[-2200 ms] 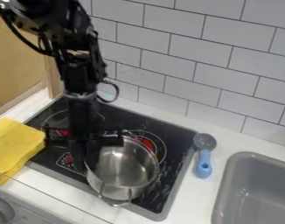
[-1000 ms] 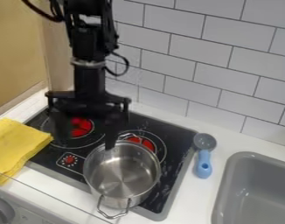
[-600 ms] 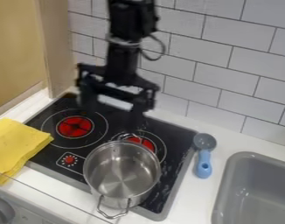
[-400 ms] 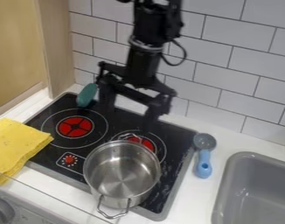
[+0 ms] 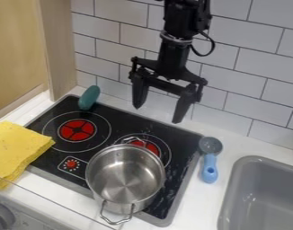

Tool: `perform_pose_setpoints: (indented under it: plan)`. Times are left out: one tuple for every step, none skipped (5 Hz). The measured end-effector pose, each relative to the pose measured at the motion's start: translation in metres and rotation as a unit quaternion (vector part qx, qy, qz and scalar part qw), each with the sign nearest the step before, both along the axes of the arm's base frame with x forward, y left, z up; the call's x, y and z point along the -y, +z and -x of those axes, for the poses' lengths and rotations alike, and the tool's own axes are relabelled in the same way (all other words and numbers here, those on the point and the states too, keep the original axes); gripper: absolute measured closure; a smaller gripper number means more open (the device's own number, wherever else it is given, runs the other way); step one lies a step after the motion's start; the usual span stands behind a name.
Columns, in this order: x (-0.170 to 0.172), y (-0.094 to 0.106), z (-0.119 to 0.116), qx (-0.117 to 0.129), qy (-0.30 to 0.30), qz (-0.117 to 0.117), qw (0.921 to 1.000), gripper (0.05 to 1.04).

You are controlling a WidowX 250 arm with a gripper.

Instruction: Move the silver to the right burner

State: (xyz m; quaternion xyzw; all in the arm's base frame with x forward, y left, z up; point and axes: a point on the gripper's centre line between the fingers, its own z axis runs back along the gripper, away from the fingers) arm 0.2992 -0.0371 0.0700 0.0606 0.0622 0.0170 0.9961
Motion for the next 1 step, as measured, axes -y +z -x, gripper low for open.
perform_pose_setpoints:
  plan:
    - [-0.0019, -0.0039, -0.0205, 0.007, 0.002, 0.011, 0.9999, 0.085]
